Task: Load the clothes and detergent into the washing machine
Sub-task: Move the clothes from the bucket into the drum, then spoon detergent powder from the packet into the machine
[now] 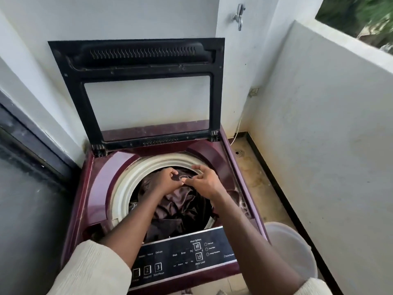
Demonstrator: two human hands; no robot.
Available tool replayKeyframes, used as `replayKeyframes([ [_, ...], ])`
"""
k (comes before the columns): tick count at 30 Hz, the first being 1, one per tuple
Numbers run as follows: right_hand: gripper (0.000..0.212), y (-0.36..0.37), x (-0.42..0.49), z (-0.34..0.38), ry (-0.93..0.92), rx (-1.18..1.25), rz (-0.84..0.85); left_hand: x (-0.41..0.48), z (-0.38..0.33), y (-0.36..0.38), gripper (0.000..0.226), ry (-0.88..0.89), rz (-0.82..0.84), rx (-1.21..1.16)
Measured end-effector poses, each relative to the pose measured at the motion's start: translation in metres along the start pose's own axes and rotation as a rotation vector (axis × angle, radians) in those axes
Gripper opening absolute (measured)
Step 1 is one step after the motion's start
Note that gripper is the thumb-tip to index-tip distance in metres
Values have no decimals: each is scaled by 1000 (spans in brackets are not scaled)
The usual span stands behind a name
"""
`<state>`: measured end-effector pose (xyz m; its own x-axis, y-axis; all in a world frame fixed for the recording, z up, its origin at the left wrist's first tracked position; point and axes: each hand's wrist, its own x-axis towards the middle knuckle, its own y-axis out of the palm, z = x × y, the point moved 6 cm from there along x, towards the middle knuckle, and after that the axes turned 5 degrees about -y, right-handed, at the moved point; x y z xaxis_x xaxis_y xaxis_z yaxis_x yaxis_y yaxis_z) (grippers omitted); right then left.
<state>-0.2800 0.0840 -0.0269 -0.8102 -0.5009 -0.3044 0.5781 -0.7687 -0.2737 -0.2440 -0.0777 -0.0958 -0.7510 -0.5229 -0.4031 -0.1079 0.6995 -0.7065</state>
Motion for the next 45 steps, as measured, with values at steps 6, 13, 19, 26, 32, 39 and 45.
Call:
replayKeyframes([
  [6,62,-6,-2,27,-87,-107,-16,-25,-42,-38,23,121,-152,65],
  [13,57,-81,-15,56,-204,-190,-151,-51,-114,-40,14,218,-181,-14],
  [19,54,-195,-43,54,-179,-137,-371,-73,-244,11,18,435,-92,-56],
  [26,56,-371,-105,37,-165,-222,-638,-116,-414,109,28,688,-70,-54],
  [32,57,-530,-155,3,-80,-311,-853,-180,-560,215,47,903,26,-51],
  [39,55,-715,-211,-39,0,-580,-1163,-237,-706,315,58,1081,168,18],
  [45,57,-808,-229,-69,107,-923,-1163,-247,-778,356,79,1180,187,61],
])
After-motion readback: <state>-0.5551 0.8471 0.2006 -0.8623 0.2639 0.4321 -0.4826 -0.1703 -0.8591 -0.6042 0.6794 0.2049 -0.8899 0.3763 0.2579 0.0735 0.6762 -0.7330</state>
